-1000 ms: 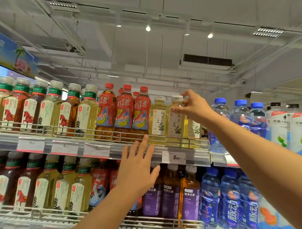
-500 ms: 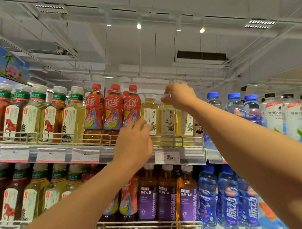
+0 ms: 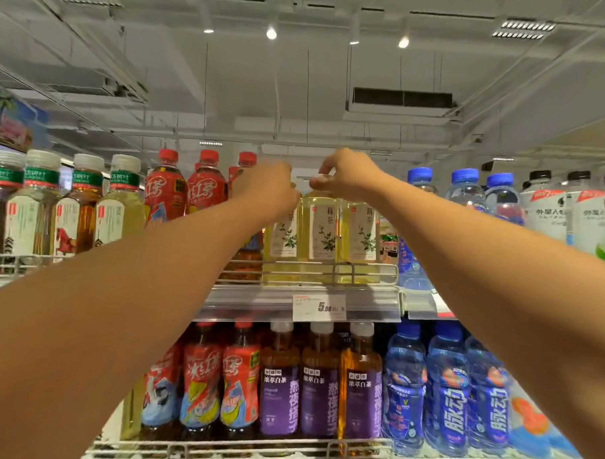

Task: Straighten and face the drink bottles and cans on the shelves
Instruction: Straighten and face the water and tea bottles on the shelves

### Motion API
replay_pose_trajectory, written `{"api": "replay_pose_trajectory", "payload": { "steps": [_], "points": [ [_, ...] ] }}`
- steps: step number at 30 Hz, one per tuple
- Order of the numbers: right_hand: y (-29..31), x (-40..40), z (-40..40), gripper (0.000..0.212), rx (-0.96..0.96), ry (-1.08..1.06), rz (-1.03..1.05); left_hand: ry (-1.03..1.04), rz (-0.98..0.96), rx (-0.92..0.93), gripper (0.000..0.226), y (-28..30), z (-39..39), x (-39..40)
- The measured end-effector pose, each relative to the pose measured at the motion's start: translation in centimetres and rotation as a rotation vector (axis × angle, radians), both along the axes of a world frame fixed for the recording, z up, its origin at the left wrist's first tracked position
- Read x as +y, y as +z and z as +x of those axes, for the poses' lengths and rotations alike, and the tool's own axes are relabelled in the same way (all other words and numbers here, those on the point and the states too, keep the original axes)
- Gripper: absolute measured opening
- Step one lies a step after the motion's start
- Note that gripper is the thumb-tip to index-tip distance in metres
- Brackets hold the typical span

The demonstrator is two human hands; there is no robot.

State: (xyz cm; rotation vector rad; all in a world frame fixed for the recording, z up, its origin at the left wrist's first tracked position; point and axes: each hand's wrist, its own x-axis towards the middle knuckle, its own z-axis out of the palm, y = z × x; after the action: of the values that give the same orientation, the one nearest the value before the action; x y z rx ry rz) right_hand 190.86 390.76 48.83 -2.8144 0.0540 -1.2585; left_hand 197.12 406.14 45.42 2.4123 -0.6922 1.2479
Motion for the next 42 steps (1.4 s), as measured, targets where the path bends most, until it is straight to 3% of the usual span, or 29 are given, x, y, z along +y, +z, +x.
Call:
{"api": "replay_pose_trajectory", "payload": {
  "steps": [9,13,16,20,26,37,42],
  "points": [
    [-1.0,0.2,-0.7,0.039,-0.082,0.025,-0.01,-0.027,-0.004,-0.097,0.043,-1.0,-0.1,0.6],
    [-2.3,-0.5,-1.4,0.055,-0.14,0.034,0.03,-0.01,0.017,-0.11,0.046,-1.3,-0.4,0.9],
    [-3.7,-1.3,-2.1,0.056,-0.249,0.008,0.215,-0.023,0.003,-0.107,0.044,-1.4,-0.4,1.0],
    [-5.1,-1.8,-2.5,0.048,-0.211,0.035,0.416,-0.046,-0.02,-0.098,0.045,-1.5,-0.3,0.9],
    [-7.0,-2.9,-2.2,0.058,-0.083,0.052,0.64,-0.076,-0.039,-0.088,0.047,-1.7,-0.2,1.0],
    [-7.7,-4.2,-2.8,0.068,-0.128,0.146,0.582,-0.147,-0.038,-0.035,0.059,-2.2,-0.1,1.2],
    [-8.5,-4.5,-2.9,0.067,-0.052,0.191,0.614,-0.211,-0.025,0.012,0.073,-4.2,-0.4,1.6]
  ]
}}
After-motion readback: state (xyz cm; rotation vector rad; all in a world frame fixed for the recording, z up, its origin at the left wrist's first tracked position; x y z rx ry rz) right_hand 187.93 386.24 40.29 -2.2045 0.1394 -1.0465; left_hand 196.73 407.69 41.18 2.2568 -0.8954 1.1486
